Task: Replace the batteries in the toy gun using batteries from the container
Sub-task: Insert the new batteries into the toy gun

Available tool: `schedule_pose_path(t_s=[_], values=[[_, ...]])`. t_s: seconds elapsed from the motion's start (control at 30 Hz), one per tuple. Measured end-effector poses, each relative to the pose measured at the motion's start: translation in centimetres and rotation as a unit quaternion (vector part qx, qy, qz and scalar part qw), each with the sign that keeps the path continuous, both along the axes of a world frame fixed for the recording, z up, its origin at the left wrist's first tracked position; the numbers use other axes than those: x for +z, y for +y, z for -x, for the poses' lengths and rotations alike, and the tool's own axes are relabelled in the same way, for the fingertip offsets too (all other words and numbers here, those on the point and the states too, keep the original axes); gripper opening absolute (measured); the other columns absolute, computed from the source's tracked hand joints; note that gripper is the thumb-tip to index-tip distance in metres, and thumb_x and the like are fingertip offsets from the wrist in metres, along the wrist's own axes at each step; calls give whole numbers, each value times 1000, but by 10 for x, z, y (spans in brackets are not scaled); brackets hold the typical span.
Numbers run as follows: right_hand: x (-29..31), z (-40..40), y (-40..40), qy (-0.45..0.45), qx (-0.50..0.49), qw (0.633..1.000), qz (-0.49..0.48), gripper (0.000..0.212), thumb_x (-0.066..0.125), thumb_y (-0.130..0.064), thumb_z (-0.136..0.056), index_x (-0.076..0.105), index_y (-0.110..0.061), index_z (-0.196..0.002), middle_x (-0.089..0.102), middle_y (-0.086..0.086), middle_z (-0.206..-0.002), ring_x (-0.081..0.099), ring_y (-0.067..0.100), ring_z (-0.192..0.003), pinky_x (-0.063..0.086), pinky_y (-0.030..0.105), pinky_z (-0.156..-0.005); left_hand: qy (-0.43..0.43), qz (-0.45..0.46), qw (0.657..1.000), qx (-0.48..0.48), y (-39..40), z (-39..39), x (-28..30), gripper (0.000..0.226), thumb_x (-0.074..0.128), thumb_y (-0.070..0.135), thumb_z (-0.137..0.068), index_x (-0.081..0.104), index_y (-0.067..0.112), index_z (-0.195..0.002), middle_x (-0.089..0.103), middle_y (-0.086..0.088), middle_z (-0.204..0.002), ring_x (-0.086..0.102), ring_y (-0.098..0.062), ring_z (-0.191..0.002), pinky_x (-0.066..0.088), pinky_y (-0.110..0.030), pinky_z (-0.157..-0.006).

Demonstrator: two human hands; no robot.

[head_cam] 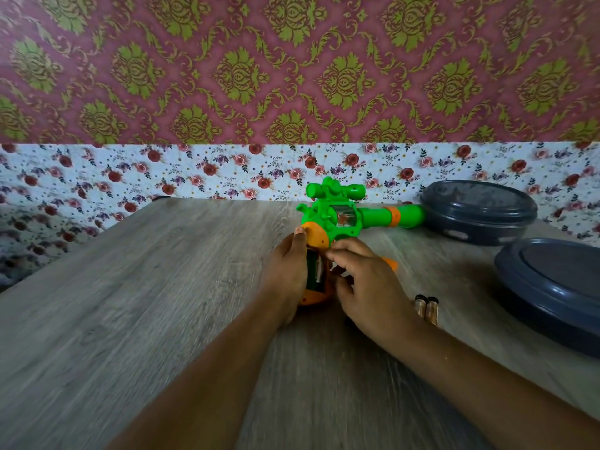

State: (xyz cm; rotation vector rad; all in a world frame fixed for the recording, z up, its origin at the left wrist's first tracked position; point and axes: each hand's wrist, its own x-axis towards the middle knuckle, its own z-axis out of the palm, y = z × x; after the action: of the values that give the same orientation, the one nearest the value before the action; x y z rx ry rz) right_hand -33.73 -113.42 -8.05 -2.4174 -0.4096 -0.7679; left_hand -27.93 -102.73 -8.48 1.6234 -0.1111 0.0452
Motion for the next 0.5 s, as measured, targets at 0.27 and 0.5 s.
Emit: schedule_pose_path(t_s=[0.27,0.5], values=[[4,1,-1,21,-4,1000,-3,38,52,10,-77,64,-4,-111,59,8,-112,55,17,-102,31,3,-81,-10,12,1000,5,0,0,-1,35,32,40,-100,60,25,-87,64,-5,-85,62,-19,-76,48,-30,-73],[2,3,2,41,-6,997,64,32,46,10,-75,64,-3,-98,52,12,-113,55,27,-98,42,26,-79,2,12,1000,17,0,-3,-1,35,32,40,-100,61,22,-91,64,-7,-87,61,-22,-81,48,-33,-77]])
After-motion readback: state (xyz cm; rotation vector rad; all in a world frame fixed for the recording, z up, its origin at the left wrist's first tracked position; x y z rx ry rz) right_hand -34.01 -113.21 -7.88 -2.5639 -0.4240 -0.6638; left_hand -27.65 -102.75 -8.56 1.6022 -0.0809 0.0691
